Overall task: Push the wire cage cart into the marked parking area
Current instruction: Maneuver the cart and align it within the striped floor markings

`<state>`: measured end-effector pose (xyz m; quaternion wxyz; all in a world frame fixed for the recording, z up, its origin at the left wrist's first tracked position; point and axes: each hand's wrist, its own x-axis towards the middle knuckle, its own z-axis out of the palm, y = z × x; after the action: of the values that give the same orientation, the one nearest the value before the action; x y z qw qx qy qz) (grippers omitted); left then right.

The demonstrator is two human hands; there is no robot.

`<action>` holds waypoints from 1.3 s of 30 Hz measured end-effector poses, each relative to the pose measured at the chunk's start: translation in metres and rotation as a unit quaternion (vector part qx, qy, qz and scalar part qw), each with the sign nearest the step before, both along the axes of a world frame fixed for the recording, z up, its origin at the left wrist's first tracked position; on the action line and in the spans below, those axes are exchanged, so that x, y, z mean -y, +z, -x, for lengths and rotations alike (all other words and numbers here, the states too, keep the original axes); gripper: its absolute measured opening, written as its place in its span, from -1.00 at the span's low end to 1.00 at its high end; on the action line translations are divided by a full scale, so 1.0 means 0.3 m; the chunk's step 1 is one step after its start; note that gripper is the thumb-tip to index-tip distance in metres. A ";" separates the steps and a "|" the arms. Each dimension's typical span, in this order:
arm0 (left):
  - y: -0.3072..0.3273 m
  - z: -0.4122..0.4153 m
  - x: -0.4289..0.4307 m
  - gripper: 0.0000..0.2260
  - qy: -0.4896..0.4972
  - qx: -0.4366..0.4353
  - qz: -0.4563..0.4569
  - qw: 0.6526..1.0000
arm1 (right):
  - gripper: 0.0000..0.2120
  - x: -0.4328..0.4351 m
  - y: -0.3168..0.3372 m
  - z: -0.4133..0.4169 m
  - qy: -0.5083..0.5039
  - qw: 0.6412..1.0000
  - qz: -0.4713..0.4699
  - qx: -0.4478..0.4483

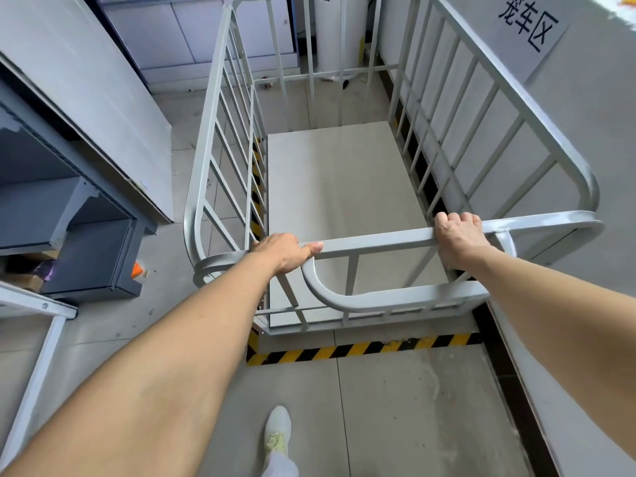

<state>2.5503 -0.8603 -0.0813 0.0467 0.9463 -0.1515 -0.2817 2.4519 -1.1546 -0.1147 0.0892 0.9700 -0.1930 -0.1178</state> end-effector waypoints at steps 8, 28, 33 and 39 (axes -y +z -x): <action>-0.006 0.002 -0.053 -0.57 -0.029 -0.025 0.051 0.998 | -0.66 -0.014 0.003 0.004 -0.004 1.000 -0.004 0.010; -0.017 0.080 -0.036 -0.61 -0.036 0.054 0.049 0.997 | -0.65 -0.151 0.030 0.031 0.036 0.996 -0.069 0.042; 0.010 0.064 -0.091 -0.67 -0.034 0.050 0.049 0.997 | -0.82 -0.166 0.030 0.029 0.026 0.994 -0.073 0.074; 0.000 0.068 -0.073 -0.77 -0.005 0.097 0.064 0.993 | -0.83 -0.167 0.028 0.013 0.004 0.994 -0.079 0.082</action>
<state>2.5298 -0.8384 -0.0812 0.0907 0.9635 -0.1773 -0.1790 2.4478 -1.1044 -0.1064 -0.0030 0.9812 -0.1857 -0.0527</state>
